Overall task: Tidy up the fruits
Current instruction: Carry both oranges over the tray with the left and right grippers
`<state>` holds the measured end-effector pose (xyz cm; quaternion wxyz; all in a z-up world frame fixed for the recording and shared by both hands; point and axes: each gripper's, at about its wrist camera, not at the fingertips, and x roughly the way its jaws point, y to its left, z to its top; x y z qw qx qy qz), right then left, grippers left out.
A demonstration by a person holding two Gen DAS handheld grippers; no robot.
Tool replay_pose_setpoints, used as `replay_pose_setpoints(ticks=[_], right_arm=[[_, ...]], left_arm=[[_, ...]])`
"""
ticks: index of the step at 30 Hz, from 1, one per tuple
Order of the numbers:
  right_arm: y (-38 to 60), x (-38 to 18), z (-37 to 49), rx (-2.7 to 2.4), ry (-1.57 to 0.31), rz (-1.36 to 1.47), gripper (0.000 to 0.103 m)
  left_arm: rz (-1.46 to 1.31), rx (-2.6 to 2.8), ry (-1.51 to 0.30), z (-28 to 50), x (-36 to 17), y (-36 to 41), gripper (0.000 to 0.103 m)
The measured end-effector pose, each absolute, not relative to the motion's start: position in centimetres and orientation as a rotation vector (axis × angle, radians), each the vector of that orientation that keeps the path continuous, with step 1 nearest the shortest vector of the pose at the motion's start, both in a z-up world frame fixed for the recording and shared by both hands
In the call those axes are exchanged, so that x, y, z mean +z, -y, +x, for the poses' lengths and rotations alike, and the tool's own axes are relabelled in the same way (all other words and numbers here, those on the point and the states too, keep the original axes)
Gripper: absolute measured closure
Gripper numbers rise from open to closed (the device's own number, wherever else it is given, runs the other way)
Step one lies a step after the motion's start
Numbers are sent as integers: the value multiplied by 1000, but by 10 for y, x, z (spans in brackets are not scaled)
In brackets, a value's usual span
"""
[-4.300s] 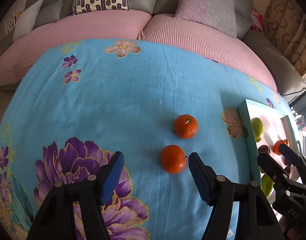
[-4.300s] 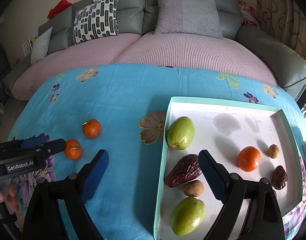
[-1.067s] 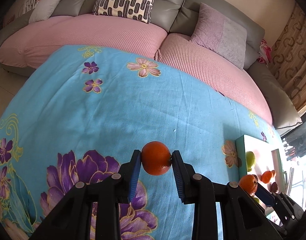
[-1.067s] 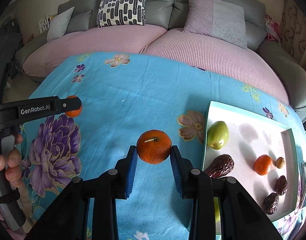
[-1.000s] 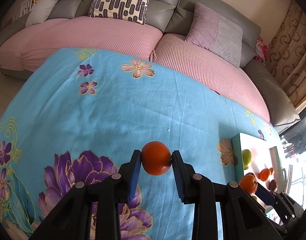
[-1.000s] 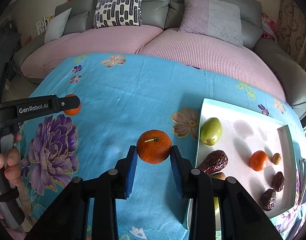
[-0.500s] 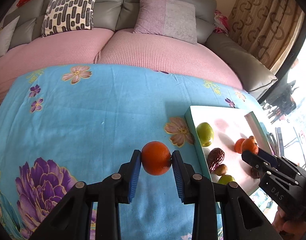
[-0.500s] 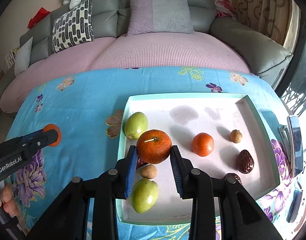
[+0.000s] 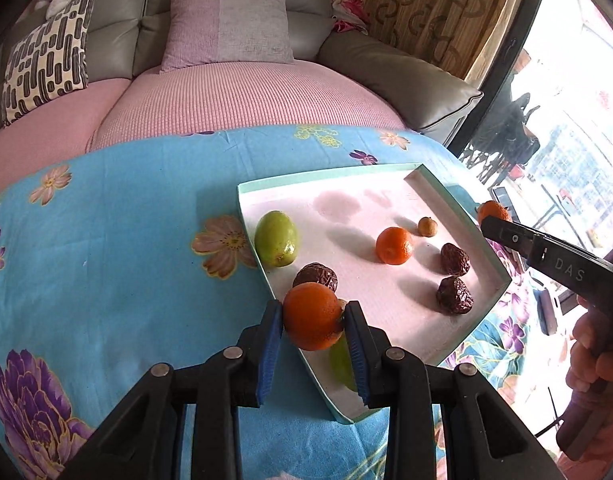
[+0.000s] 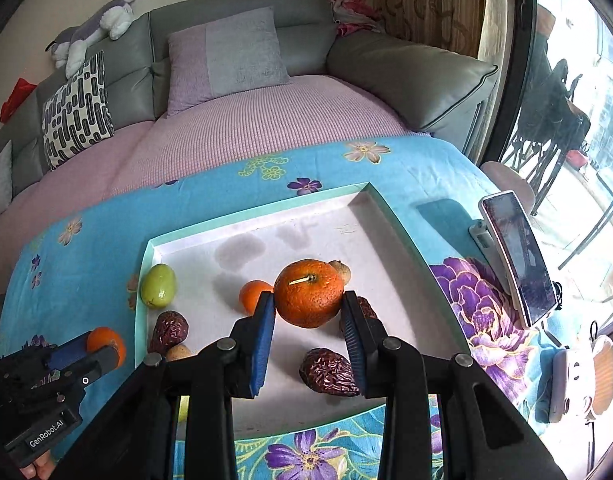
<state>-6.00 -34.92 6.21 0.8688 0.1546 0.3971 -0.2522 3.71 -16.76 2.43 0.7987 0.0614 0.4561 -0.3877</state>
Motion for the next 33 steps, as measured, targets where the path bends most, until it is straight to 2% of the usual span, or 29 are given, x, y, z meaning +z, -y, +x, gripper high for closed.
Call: replay_pose_setpoints(ticks=[9, 33], right_arm=[[356, 56, -63, -517, -839, 341, 68], [336, 7, -30, -400, -1003, 322, 68]], left_arm=[[150, -821, -967, 34, 20, 175, 69], [205, -791, -1012, 38, -10, 191, 69]])
